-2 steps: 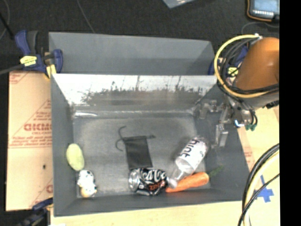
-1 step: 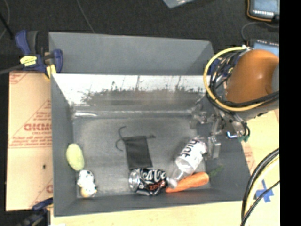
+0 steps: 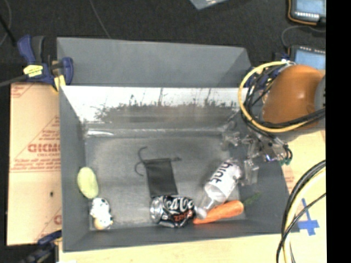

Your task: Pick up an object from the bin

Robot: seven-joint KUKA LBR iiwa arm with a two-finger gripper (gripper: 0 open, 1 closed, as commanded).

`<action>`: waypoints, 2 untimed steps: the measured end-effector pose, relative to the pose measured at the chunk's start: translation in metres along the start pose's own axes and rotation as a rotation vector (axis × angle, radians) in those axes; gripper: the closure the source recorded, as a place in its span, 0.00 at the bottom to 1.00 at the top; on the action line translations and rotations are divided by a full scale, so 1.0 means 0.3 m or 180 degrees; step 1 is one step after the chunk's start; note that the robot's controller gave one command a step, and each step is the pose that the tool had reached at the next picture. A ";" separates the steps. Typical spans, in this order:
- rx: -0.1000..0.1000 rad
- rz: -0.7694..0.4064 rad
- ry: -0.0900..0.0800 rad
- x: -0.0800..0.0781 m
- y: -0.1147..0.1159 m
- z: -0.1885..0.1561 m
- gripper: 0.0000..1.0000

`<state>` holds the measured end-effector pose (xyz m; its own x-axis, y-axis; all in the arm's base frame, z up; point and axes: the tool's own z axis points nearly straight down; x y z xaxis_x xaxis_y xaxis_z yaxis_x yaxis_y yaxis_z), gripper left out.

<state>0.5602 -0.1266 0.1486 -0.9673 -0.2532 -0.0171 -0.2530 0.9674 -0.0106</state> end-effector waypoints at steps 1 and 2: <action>-0.0025 -0.0502 0.0045 0.049 -0.006 0.185 0.00; 0.0018 -0.1139 -0.0014 0.015 0.000 0.255 1.00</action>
Offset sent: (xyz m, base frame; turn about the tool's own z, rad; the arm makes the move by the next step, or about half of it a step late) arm -0.0048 0.0006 -0.0786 -0.3598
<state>0.5572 -0.1281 0.0720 -0.8173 -0.5760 -0.0156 -0.5757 0.8174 -0.0222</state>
